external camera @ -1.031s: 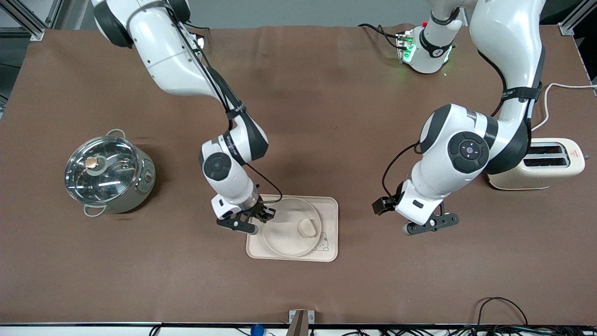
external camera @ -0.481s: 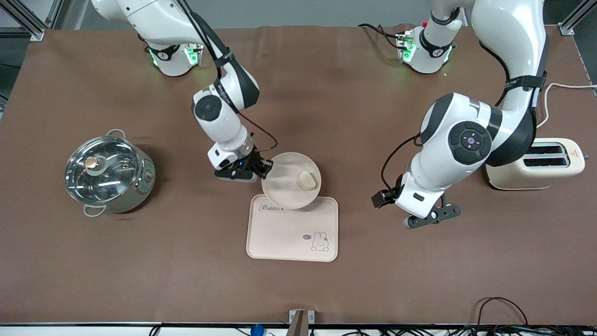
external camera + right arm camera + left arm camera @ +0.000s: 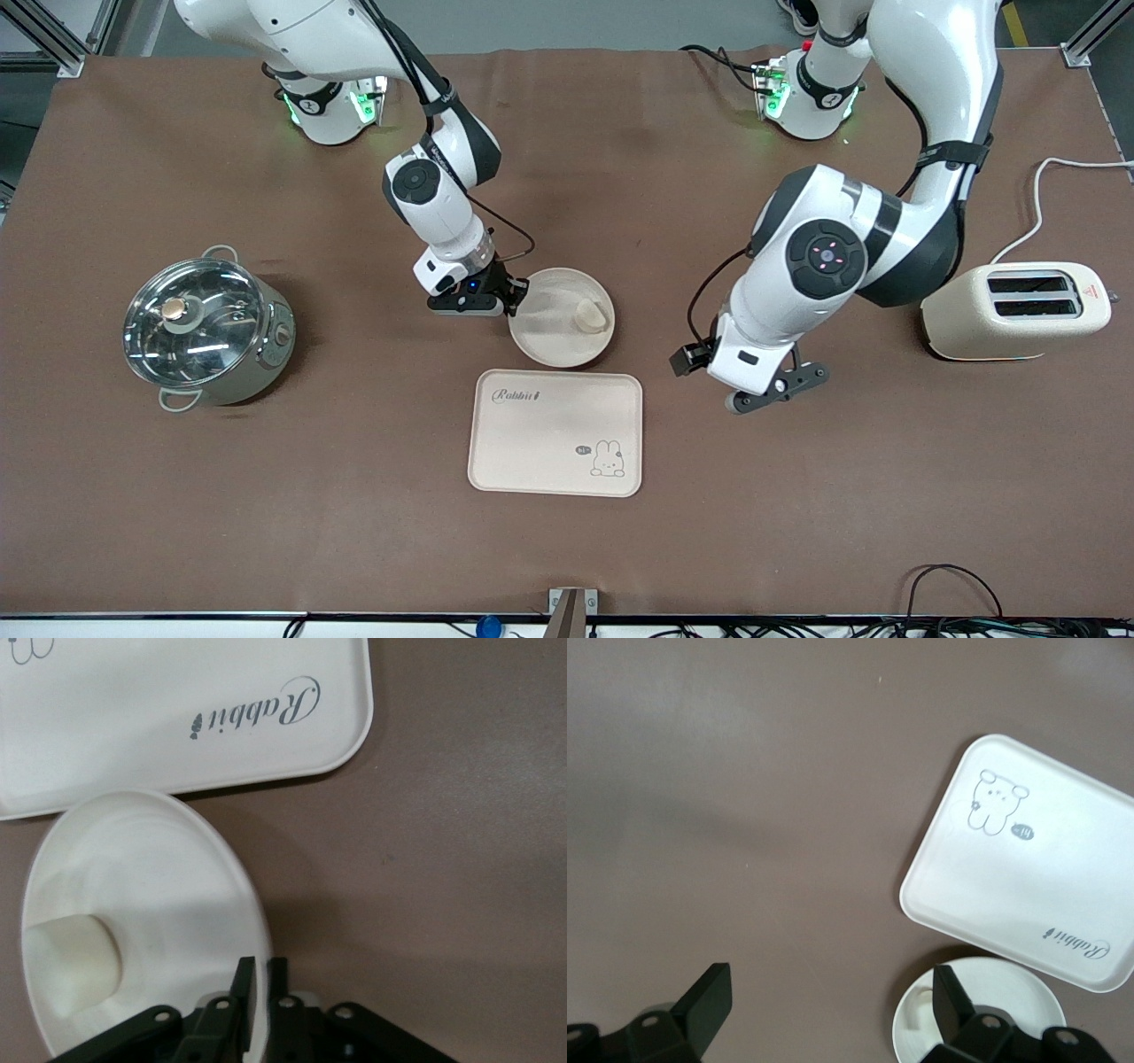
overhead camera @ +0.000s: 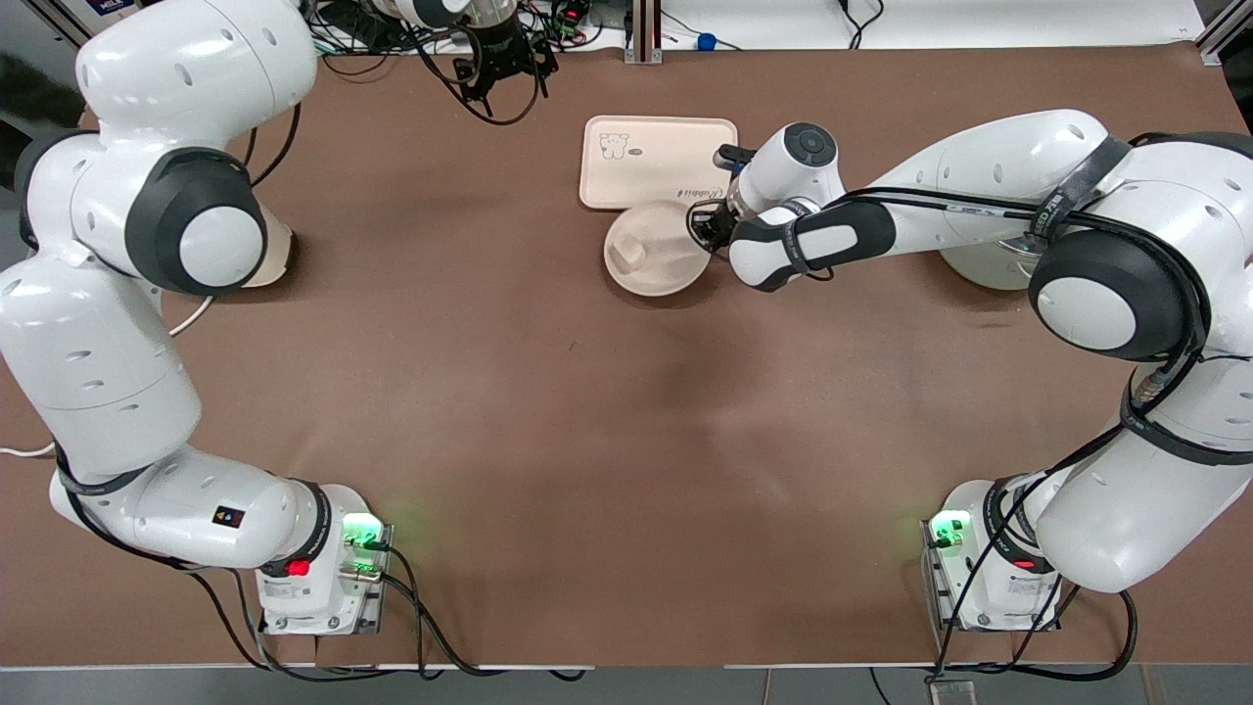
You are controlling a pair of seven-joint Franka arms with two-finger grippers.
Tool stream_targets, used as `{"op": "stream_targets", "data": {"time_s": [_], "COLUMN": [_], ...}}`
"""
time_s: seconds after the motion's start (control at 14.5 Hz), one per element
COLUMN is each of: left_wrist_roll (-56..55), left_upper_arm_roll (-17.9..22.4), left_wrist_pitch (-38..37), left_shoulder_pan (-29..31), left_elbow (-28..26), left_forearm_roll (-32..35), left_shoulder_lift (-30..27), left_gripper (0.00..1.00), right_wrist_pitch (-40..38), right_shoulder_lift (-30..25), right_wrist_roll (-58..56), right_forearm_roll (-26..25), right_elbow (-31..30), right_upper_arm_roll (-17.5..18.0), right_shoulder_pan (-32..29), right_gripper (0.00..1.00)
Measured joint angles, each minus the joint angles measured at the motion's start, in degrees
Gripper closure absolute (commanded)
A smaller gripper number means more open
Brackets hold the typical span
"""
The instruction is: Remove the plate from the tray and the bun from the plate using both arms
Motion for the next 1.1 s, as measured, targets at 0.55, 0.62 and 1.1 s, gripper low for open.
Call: {"op": "stream_targets", "data": {"time_s": [0.55, 0.62, 1.1], "left_wrist_roll": [-12.1, -14.3, -26.7], "left_upper_arm_roll": [-0.1, -0.1, 0.0], "left_wrist_pitch": [5.9, 7.8, 12.0], "left_shoulder_pan": [-4.7, -5.8, -14.3], "left_elbow": [-0.4, -0.4, -0.4], "left_forearm_roll": [0.0, 0.0, 0.0], "left_shoulder_lift": [5.1, 6.3, 11.0], "left_gripper": [0.00, 0.00, 0.00], "right_wrist_pitch": [-3.1, -6.6, -39.0], "right_shoulder_lift": [0.1, -0.2, -11.6], "right_wrist_roll": [0.0, 0.0, -1.6], "right_forearm_roll": [0.0, 0.0, 0.0], "right_elbow": [3.8, 5.9, 19.3], "right_upper_arm_roll": [-0.6, -0.6, -1.3], "right_shoulder_pan": [-2.6, -3.4, -15.0], "right_gripper": [0.00, 0.00, 0.00]}}
